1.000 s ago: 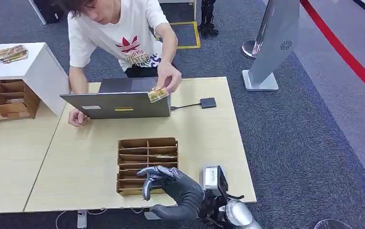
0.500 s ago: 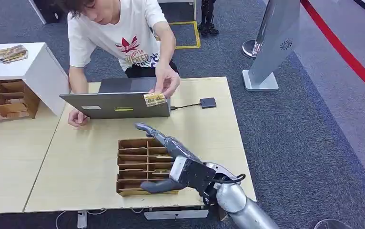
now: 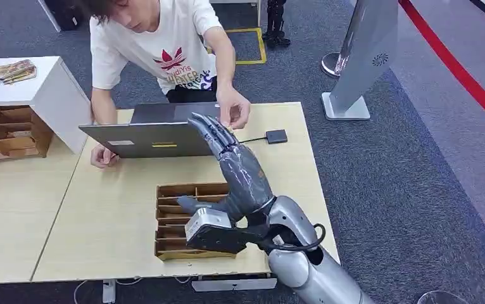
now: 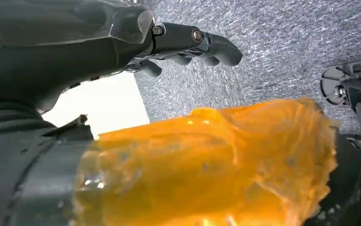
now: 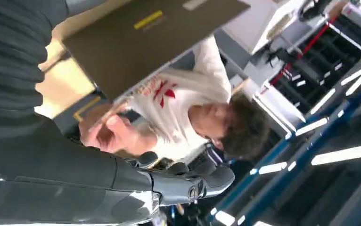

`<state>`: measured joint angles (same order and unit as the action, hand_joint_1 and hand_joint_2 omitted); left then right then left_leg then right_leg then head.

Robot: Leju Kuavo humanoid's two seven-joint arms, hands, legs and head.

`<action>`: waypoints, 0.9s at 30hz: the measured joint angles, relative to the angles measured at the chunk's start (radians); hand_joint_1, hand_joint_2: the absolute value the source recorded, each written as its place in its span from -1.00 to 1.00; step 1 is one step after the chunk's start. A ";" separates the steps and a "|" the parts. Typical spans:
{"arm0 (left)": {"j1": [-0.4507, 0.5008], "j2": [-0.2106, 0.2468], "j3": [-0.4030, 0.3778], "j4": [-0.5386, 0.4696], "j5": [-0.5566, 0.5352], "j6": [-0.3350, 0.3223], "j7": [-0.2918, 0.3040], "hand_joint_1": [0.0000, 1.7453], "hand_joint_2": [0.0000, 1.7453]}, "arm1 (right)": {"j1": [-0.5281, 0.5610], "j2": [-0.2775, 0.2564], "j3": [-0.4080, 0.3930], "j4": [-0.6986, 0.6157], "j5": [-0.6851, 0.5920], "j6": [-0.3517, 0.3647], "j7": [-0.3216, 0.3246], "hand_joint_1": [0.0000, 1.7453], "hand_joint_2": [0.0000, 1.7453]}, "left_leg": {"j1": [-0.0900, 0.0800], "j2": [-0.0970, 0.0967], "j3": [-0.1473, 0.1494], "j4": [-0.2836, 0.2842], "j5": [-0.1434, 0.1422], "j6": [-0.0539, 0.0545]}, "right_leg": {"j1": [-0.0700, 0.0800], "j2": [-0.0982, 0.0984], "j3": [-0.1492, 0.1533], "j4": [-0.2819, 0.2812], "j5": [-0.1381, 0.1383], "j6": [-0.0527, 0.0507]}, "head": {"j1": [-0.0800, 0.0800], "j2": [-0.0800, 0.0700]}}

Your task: Pass the card to the sensor for recognition and then transmit it.

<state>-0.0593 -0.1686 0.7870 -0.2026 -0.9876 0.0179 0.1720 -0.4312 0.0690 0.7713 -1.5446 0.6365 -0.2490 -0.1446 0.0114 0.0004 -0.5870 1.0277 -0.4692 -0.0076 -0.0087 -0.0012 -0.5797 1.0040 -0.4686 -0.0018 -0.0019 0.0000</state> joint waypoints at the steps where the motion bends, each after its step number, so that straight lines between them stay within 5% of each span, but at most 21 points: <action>1: 0.000 0.000 0.000 0.000 -0.002 0.000 0.000 -1.00 -1.00 | 0.000 0.003 0.000 -0.004 0.029 -0.023 -0.001 -1.00 1.00 | 0.000 0.000 0.000 0.000 0.000 0.000 | 0.000 0.000 0.000 0.000 0.000 0.000 | 0.000 0.000; 16: -0.002 -0.006 0.000 0.000 -0.036 0.003 0.001 -1.00 -1.00 | -0.061 0.052 0.031 0.079 0.442 -0.133 0.102 -1.00 1.00 | 0.000 0.000 0.000 0.000 0.000 0.000 | 0.000 0.000 0.000 0.000 0.000 0.000 | 0.000 0.000; 27: -0.004 -0.006 0.000 0.000 -0.045 0.003 0.004 -1.00 -1.00 | -0.092 0.071 0.046 0.176 0.516 -0.137 0.120 -0.98 1.00 | 0.000 0.000 0.000 0.000 0.000 0.000 | 0.000 0.000 0.000 0.000 0.000 0.000 | 0.000 0.000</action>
<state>-0.0633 -0.1743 0.7870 -0.2026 -1.0327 0.0206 0.1762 -0.5230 0.1404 0.8171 -1.3687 1.1525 -0.3864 -0.0248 0.0114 0.0003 -0.5870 1.0276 -0.4691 -0.0077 -0.0087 -0.0013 -0.5797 1.0041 -0.4686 -0.0018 -0.0019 0.0000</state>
